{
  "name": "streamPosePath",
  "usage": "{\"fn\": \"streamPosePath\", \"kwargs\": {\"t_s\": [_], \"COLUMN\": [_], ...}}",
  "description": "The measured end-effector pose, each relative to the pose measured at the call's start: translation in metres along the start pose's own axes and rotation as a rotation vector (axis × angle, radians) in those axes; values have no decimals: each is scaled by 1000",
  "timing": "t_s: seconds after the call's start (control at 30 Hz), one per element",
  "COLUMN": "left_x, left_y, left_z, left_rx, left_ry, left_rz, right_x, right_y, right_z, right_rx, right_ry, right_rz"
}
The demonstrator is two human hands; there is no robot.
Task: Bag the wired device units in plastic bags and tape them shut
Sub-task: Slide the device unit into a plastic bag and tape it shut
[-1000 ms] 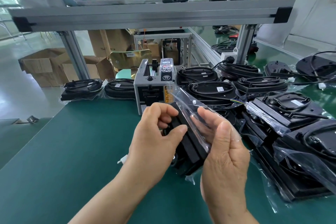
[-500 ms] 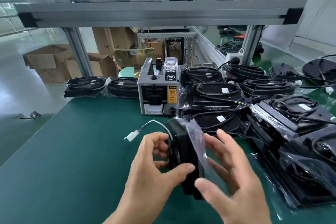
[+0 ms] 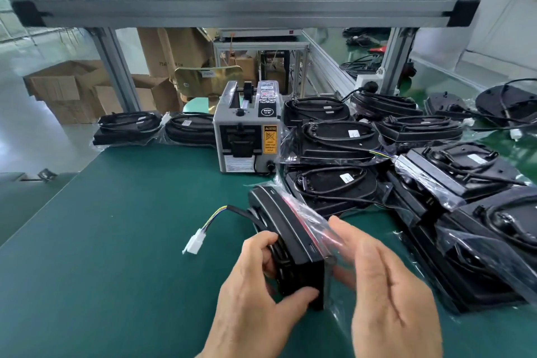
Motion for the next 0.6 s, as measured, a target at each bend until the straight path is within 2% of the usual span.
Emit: {"fn": "streamPosePath", "kwargs": {"t_s": [0.07,0.23,0.3,0.47,0.5,0.57,0.6], "left_x": [1,-1,-4,-13,-14,-12,-11], "left_y": [0,2,8,34,35,35,34], "left_z": [0,1,3,20,23,25,25], "left_rx": [17,52,84,153,177,221,237], "left_ry": [-4,-23,-48,-135,-120,-77,-59], "left_rz": [7,66,156,361,353,342,343], "right_x": [-3,-11,-11,-15,-15,-16,-18], "right_y": [1,-7,-9,-4,-3,-3,-6], "right_z": [-6,-8,-4,-4,-3,-1,-1], "right_rx": [2,120,147,68,114,203,175], "right_ry": [-107,-128,-82,-7,-10,-127,-192], "right_rz": [117,145,86,74,132,333,473]}}
Point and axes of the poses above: each hand's wrist, its own z-axis towards the middle knuckle, its own y-axis out of the back of the hand, x = y × z, the point moved 3 cm from there along z, towards the middle knuckle, and after that the axes turned 12 degrees about x, right-handed, at the moved point
